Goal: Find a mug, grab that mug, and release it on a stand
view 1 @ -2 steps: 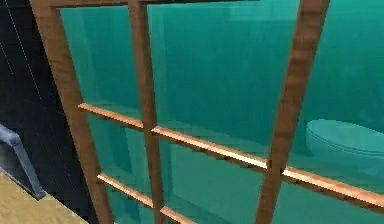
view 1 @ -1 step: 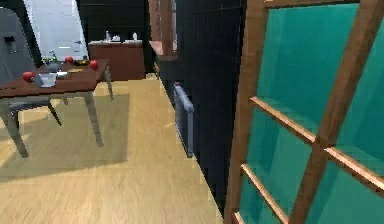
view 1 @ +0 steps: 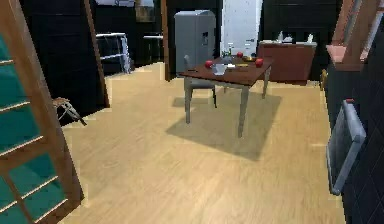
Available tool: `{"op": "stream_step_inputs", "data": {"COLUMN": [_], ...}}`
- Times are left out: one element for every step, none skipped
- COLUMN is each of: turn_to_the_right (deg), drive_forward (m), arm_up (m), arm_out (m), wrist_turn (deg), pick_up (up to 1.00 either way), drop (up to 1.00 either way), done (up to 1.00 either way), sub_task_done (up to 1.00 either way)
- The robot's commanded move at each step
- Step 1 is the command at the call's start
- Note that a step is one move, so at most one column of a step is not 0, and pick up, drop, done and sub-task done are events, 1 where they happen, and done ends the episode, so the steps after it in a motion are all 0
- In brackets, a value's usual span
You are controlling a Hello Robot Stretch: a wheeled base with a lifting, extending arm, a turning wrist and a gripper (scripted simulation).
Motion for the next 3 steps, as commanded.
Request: {"op": "stream_step_inputs", "data": {"turn_to_the_right": [-45.0, -12.0, 0.0], "drive_forward": [0.0, 0.0, 0.3], "arm_up": [0.0, 0.0, 0.0], "arm_out": [0.0, 0.0, 0.0], "wrist_turn": [0.0, 0.0, 0.0], "pick_up": [0.0, 0.0, 0.0], "drop": [0.0, 0.0, 0.0], "done": [0.0, 0.0, 0.0], "sub_task_done": [0.0, 0.0, 0.0]}}
